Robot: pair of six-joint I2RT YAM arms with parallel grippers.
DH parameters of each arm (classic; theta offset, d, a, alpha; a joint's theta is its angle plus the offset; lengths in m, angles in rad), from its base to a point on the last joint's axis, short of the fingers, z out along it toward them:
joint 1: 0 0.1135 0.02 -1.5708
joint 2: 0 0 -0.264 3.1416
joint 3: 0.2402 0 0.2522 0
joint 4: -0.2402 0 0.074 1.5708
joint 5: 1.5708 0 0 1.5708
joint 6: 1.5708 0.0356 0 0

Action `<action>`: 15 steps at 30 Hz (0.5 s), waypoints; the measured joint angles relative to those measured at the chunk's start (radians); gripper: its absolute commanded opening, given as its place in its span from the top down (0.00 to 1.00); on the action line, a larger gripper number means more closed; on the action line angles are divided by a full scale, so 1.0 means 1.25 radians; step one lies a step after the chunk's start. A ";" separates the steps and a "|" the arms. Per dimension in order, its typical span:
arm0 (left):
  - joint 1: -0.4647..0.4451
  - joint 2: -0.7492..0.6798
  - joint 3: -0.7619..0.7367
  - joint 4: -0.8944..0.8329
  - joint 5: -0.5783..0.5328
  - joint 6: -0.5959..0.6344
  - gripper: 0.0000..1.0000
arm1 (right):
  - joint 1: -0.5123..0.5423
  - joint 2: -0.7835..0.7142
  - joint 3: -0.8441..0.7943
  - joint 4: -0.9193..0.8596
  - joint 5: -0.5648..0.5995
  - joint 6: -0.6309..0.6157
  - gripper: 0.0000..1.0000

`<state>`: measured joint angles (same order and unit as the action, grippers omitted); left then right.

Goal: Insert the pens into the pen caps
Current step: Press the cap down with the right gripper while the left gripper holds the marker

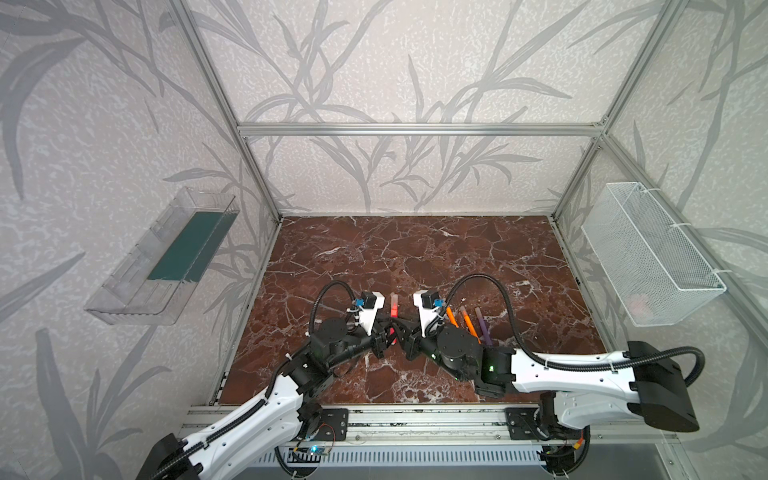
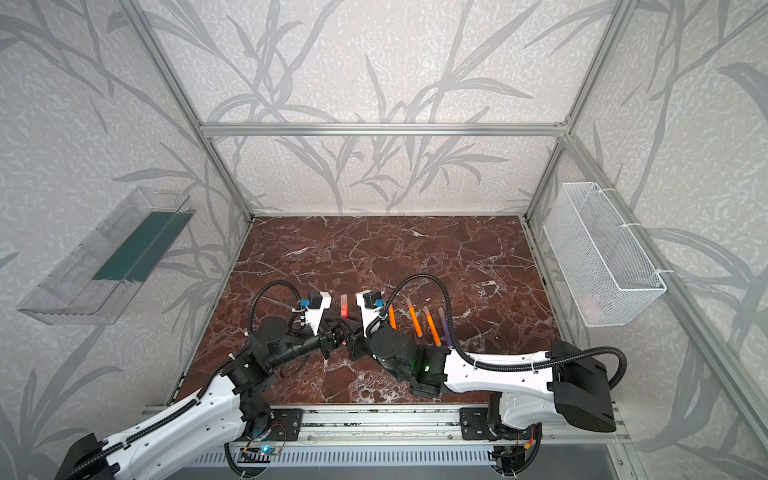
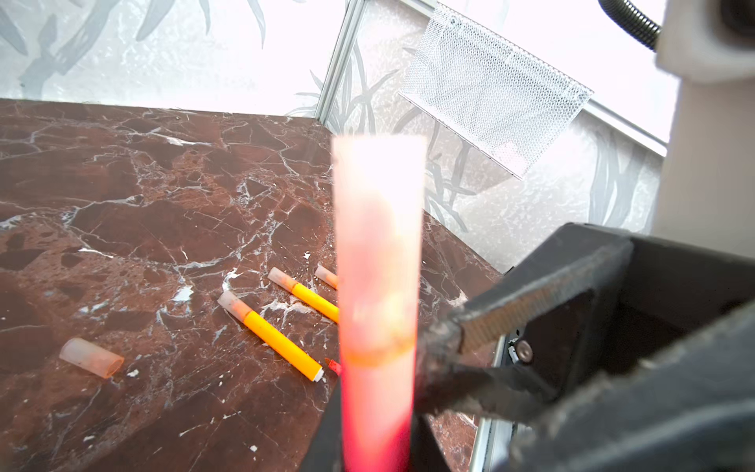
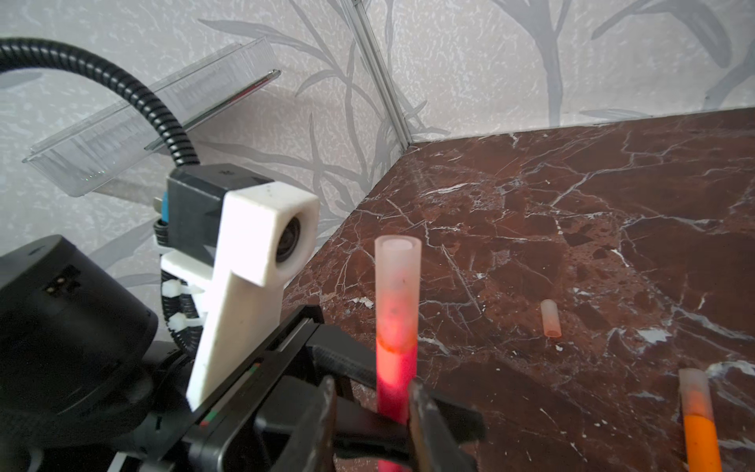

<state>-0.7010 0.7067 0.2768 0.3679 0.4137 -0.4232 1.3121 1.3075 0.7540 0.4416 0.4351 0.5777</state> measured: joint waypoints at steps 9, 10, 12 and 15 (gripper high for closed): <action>-0.021 -0.003 -0.012 0.013 0.000 -0.021 1.00 | -0.011 0.010 0.002 0.004 -0.016 0.004 0.65; -0.025 -0.002 -0.014 0.014 0.001 -0.021 1.00 | -0.014 0.014 0.002 0.007 -0.020 0.008 0.67; -0.031 0.000 -0.017 0.014 0.001 -0.021 1.00 | -0.021 0.023 0.002 0.010 -0.023 0.017 0.73; -0.033 0.005 -0.017 0.017 0.000 -0.021 1.00 | -0.033 0.031 0.002 0.017 -0.029 0.027 0.77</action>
<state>-0.7418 0.7132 0.2554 0.3897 0.4141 -0.4492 1.2705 1.3468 0.7559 0.4625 0.3985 0.6109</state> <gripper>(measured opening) 0.162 0.249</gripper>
